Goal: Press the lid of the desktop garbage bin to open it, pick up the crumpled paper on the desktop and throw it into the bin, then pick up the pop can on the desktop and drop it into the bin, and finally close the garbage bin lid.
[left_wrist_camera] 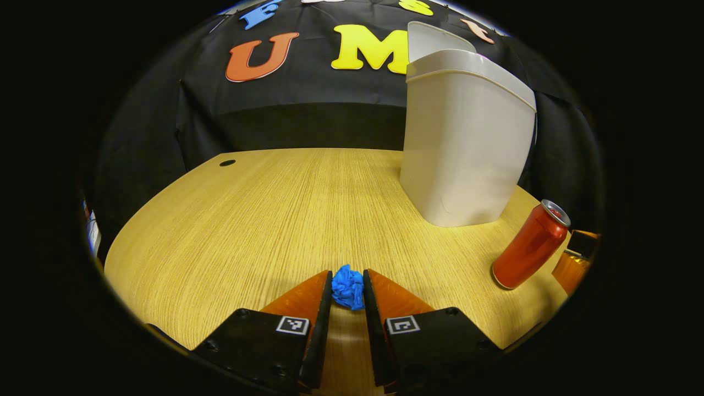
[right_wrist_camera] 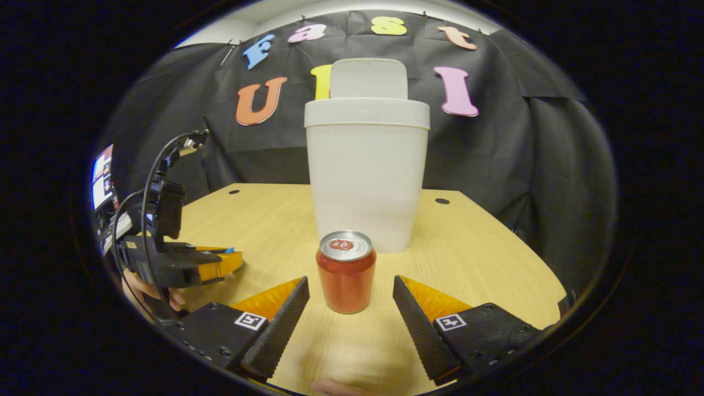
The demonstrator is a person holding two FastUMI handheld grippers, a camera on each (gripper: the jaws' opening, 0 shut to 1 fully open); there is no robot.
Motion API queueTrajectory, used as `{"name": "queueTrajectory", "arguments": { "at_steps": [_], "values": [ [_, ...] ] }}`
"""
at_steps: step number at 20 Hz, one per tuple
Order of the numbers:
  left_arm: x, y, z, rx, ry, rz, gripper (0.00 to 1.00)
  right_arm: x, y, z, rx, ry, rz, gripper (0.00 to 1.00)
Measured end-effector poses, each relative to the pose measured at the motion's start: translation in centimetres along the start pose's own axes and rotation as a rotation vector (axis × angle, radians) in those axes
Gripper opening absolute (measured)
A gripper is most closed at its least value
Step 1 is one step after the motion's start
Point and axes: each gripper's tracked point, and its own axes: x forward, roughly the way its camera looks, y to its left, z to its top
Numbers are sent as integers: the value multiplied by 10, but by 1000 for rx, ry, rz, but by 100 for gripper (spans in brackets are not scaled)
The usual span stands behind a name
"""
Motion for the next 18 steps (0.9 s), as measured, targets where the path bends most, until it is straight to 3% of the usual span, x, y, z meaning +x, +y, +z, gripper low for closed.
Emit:
{"name": "queueTrajectory", "arguments": {
  "at_steps": [6, 10, 13, 18],
  "values": [
    [0, -1, 0, -2, -1, -4, 37, 34, 2, -1, -14, 7, -46, 94],
    [1, -3, 1, -2, -1, -9, 37, 52, 9, -5, -13, 23, -39, 98],
    [0, -1, 0, -7, -4, -8, 37, 52, 11, -1, 21, 16, -31, 82],
    [-6, -1, 7, -14, -36, -7, 37, 20, 8, 29, -10, -56, -8, 81]
  ]
}}
